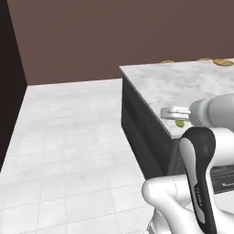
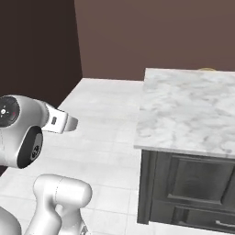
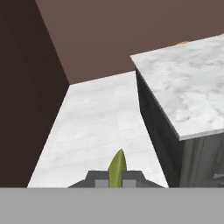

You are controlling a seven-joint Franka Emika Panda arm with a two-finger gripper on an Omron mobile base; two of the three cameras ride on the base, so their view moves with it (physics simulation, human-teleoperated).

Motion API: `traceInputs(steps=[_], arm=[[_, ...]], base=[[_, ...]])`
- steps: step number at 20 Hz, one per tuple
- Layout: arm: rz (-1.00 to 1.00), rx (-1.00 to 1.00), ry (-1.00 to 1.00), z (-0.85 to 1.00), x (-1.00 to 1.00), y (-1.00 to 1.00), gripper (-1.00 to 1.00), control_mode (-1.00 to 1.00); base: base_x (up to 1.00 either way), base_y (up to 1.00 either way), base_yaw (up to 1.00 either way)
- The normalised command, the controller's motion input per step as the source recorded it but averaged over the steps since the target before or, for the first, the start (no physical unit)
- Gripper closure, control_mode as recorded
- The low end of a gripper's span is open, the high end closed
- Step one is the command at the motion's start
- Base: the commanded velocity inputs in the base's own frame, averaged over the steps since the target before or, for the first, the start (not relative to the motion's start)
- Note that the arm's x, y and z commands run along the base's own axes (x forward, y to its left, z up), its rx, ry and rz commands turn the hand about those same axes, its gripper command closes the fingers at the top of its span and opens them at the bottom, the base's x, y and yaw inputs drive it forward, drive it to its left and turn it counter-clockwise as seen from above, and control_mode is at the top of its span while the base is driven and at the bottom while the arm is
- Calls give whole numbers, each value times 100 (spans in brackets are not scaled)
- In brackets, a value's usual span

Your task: Take the lemon wedge from the fridge and place it on the plate with fish on the dining counter.

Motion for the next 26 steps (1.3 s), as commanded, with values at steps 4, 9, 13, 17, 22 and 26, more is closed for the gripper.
traceInputs(steps=[4, 9, 13, 17, 22, 26], arm=[[0, 0, 0, 0, 0, 0, 100, 100], [0, 0, 0, 0, 0, 0, 100, 100], [0, 0, 0, 0, 0, 0, 100, 100], [0, 0, 0, 0, 0, 0, 100, 100], [0, 0, 0, 0, 0, 0, 100, 100], [0, 0, 0, 0, 0, 0, 100, 100]], base=[[100, 82, -13], [100, 62, -18], [100, 55, -19], [100, 58, -20], [100, 64, -24], [100, 80, -25]])
